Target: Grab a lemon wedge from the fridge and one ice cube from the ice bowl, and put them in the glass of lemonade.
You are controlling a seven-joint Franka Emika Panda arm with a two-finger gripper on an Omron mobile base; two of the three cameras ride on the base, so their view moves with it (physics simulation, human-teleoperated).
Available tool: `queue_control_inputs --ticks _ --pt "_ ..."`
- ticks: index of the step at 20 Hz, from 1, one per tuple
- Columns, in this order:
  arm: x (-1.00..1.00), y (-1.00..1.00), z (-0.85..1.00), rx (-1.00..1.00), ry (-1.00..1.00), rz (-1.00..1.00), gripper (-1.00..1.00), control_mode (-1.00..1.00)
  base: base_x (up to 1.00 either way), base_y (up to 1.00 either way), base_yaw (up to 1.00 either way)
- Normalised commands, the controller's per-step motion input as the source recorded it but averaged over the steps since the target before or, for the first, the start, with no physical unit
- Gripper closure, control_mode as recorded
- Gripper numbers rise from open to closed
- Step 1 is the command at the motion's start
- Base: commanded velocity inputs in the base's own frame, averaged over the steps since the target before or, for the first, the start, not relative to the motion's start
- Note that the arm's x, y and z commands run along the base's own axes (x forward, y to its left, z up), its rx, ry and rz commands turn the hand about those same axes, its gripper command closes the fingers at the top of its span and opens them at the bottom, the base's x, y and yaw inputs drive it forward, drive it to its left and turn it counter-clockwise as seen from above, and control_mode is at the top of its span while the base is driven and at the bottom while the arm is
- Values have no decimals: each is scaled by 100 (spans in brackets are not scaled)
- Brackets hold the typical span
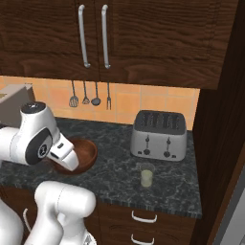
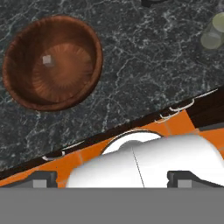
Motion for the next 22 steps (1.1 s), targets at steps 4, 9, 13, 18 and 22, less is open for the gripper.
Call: queue_control_inputs --ticks 4,9,13,18,22 --pt "-15 0 0 0 -4 0 -100 -100 0 0 0" --pt "-4 0 0 0 0 0 -100 -100 0 0 0" --pt "0 0 0 0 0 0 -100 100 -87 -27 -22" --pt "0 0 0 0 0 0 -100 100 -38 -23 -66" --pt "0 0 0 0 0 0 -100 100 1 -34 -81"
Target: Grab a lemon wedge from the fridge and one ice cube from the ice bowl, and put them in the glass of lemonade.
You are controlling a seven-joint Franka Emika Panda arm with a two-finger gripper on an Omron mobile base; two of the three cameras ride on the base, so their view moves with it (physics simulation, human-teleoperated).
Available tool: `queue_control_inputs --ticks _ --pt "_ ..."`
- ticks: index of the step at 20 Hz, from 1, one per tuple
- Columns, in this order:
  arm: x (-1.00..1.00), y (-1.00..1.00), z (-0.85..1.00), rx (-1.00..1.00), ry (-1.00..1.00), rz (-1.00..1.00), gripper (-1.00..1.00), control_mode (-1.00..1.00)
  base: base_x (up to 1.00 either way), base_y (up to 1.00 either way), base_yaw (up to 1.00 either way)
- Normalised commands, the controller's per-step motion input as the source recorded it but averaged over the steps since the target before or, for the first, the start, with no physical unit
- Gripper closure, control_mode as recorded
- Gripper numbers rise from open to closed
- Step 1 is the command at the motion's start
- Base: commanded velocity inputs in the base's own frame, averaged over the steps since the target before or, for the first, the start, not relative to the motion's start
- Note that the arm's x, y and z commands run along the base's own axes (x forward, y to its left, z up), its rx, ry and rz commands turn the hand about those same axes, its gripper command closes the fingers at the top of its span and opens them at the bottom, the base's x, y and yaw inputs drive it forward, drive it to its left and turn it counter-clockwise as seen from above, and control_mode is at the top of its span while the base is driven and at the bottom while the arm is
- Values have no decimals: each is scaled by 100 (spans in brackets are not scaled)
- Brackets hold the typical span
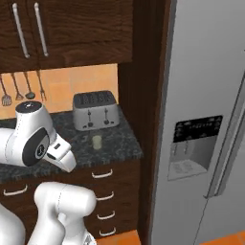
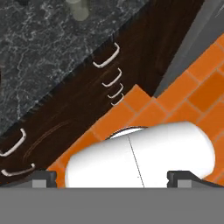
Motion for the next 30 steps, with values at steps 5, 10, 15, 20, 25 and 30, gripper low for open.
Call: queue_control_inputs --ticks 5,10,15,20,25,30 --pt "0 0 0 0 0 0 -100 100 6 -92 -50" --pt "0 0 0 0 0 0 -100 100 -73 -100 3" --pt "0 0 0 0 0 0 -100 100 -27 -96 46" --pt "0 0 0 0 0 0 -100 100 71 -100 49" --pt "0 0 0 0 0 0 -100 100 35 -100 38" --pt "0 0 0 0 0 0 -100 100 36 -94 59"
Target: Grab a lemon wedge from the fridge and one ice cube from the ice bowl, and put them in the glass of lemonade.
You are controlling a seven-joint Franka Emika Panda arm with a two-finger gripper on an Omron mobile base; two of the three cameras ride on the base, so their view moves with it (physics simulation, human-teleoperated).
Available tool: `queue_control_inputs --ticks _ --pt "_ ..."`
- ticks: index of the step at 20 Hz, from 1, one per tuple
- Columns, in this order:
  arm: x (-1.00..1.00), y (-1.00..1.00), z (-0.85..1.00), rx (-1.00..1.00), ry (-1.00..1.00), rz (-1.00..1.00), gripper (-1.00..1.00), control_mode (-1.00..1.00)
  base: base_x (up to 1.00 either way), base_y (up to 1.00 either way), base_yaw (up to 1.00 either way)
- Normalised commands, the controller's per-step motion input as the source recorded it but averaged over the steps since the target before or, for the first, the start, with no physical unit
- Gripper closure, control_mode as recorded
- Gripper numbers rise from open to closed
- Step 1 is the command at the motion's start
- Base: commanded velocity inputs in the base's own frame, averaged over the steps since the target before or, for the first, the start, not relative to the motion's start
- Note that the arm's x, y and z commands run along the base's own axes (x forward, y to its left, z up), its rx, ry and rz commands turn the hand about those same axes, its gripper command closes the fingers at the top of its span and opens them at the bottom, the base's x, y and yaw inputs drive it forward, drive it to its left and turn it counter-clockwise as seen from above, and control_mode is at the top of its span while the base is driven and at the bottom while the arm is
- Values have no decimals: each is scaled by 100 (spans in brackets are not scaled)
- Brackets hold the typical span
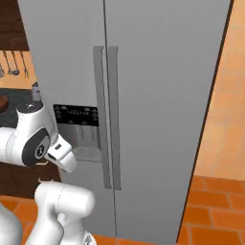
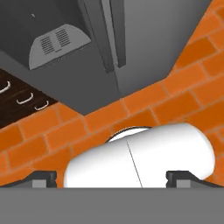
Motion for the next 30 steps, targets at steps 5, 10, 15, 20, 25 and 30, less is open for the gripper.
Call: queue_control_inputs --ticks 5,10,15,20,25,30 --pt "0 0 0 0 0 0 -100 100 3 -52 52" --pt "0 0 0 0 0 0 -100 100 -2 -10 13" --pt "0 0 0 0 0 0 -100 100 -10 2 -22" --pt "0 0 0 0 0 0 -100 100 -19 0 -18" --pt "0 0 0 0 0 0 -100 100 -50 0 -1" --pt "0 0 0 0 0 0 -100 100 -26 -2 -6"
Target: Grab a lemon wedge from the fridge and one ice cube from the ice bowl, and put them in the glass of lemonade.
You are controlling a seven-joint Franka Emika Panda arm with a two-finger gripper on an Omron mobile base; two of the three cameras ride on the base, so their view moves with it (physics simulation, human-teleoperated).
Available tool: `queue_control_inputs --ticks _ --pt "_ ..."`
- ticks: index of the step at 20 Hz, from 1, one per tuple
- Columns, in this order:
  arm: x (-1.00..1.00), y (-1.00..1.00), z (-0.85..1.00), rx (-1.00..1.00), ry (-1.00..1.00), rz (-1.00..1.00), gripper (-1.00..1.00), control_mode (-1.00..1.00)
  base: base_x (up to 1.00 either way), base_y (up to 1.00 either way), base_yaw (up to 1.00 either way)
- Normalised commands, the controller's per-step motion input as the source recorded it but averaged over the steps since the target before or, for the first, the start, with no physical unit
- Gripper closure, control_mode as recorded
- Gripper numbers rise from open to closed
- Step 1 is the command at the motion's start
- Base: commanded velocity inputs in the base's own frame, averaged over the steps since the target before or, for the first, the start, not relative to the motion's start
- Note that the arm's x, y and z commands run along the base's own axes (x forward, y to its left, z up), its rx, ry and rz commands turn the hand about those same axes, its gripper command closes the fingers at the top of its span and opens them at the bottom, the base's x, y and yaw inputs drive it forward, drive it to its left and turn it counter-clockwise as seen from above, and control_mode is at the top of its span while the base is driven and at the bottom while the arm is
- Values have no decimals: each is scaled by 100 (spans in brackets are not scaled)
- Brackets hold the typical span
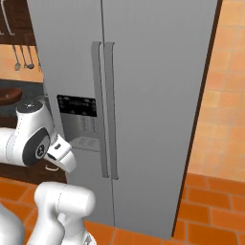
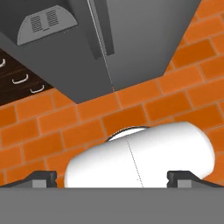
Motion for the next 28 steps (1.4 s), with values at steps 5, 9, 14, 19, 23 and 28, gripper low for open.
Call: queue_control_inputs --ticks 5,9,14,19,23,28 --pt "0 0 0 0 0 0 -100 100 -16 -4 -6" --pt "0 0 0 0 0 0 -100 100 -5 0 4" --pt "1 -9 0 0 0 0 -100 -100 0 0 0" --pt "73 -47 3 1 0 16 -100 -100 0 0 0" --pt "34 -21 88 -4 -6 25 -100 -100 0 0 0" --pt "13 0 100 -18 -18 25 -100 -100 0 0 0"
